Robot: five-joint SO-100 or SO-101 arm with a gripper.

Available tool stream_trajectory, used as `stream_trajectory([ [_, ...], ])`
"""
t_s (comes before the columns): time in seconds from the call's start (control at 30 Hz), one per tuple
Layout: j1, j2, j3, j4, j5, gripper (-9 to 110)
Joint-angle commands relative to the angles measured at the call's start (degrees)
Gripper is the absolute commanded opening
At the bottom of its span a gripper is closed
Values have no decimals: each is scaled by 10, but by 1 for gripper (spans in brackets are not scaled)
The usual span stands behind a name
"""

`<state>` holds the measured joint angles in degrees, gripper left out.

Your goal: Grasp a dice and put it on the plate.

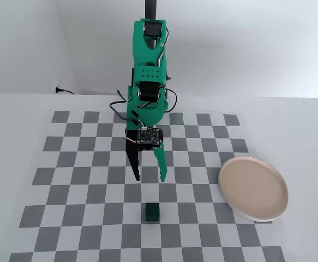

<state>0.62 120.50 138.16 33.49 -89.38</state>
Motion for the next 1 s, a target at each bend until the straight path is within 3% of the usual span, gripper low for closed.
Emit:
stream_trajectory([
  [0.0, -15, -9, -57, -29, -18, 21],
  [0.43, -57, -142, -135, -75, -28, 24],
  [0.97, -25, -337, -272, -131, -27, 25],
])
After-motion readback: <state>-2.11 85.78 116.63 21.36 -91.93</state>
